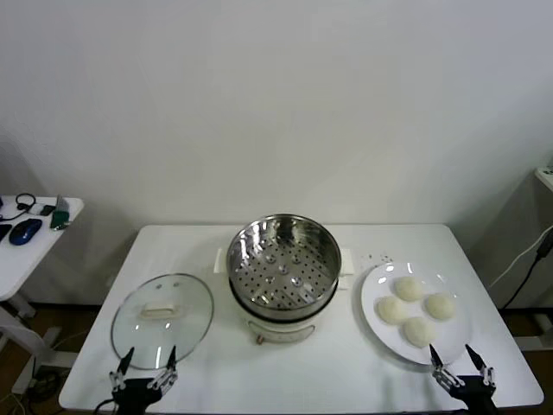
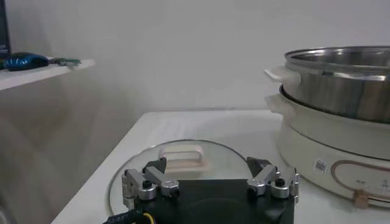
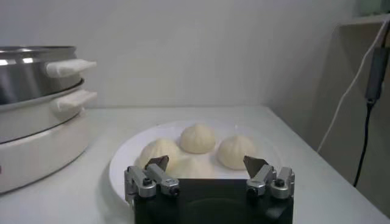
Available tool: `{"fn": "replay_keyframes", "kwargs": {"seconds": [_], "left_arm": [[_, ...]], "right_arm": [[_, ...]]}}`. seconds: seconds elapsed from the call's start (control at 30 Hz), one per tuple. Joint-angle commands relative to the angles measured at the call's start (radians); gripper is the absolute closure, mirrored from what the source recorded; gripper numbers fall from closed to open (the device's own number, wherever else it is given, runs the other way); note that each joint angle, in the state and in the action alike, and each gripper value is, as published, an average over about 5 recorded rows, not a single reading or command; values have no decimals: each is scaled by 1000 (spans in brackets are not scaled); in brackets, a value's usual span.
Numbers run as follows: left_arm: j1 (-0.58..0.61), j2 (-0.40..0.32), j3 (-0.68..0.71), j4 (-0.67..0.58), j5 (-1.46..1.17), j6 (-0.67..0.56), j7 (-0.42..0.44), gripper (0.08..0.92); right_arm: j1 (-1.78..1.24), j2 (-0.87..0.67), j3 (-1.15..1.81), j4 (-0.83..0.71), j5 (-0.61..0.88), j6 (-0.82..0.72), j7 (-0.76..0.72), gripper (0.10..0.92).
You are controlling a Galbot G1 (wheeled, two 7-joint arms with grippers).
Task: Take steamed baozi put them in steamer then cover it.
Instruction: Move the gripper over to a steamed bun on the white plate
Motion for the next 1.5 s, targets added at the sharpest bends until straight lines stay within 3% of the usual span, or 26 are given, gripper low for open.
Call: {"fn": "replay_keyframes", "kwargs": {"seconds": [0.03,0.2,0.37,0.47,0.6,0.8,0.97,1.17,1.5], "left_arm": [[3,-1,0,-7,1,5,0,177],[0,5,1,-16,0,8,3,177],[-6,14,9,-21,3,4,3,177],[-10,14,16,-25,9,3,3,177],[-9,12,23,-32,12,-3,3,177],[-3,10,27,-33,13,-14,0,177],[-4,8,35,-27,15,-20,-1,177],[-7,10,33,-27,26,-26,0,177],[-11,16,30,-14,31,-27,1,177]], "right_arm": [[273,-139,44,30,36,-319,56,203],[665,-376,-158,-110,5,-497,-74,203],[1233,-624,-782,-287,-135,-575,-349,203],[1672,-695,-1276,-404,-292,-477,-609,203],[2177,-680,-1849,-554,-445,-253,-933,203],[2580,-556,-2298,-676,-426,-51,-1223,203],[2618,-450,-2425,-697,-347,-89,-1258,203],[2478,-388,-2391,-716,-301,-184,-1182,203],[2203,-367,-2205,-750,-384,-259,-1088,203]]}}
